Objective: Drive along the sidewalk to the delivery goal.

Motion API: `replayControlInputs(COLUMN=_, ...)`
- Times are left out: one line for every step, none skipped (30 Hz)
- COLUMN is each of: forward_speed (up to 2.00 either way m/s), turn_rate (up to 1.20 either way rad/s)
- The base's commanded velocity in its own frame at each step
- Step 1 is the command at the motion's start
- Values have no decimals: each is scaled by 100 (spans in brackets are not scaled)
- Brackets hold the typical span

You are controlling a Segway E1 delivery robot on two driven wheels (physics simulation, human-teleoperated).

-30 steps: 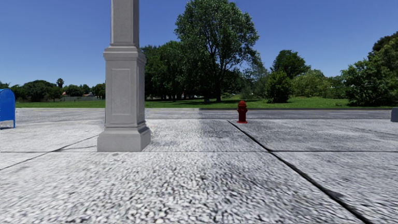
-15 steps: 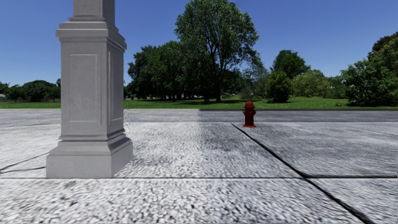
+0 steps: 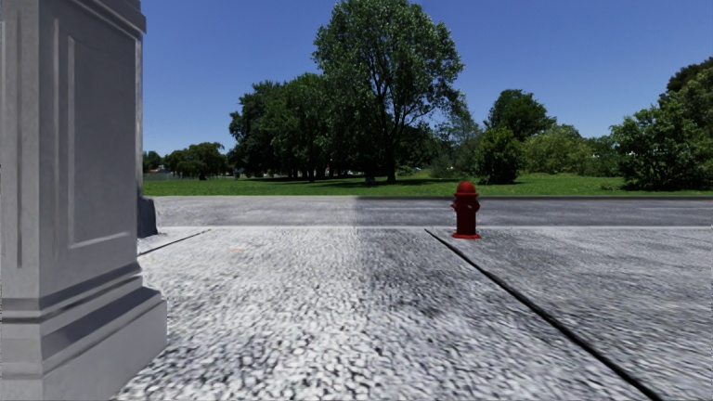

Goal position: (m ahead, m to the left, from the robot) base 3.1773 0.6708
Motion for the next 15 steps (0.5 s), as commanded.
replayControlInputs(forward_speed=200, turn_rate=0)
replayControlInputs(forward_speed=200, turn_rate=0)
replayControlInputs(forward_speed=200, turn_rate=1)
replayControlInputs(forward_speed=194, turn_rate=7)
replayControlInputs(forward_speed=184, turn_rate=10)
replayControlInputs(forward_speed=175, turn_rate=13)
replayControlInputs(forward_speed=175, turn_rate=13)
replayControlInputs(forward_speed=166, turn_rate=13)
replayControlInputs(forward_speed=164, turn_rate=13)
replayControlInputs(forward_speed=162, turn_rate=13)
replayControlInputs(forward_speed=162, turn_rate=13)
replayControlInputs(forward_speed=159, turn_rate=13)
replayControlInputs(forward_speed=158, turn_rate=14)
replayControlInputs(forward_speed=157, turn_rate=16)
replayControlInputs(forward_speed=156, turn_rate=21)
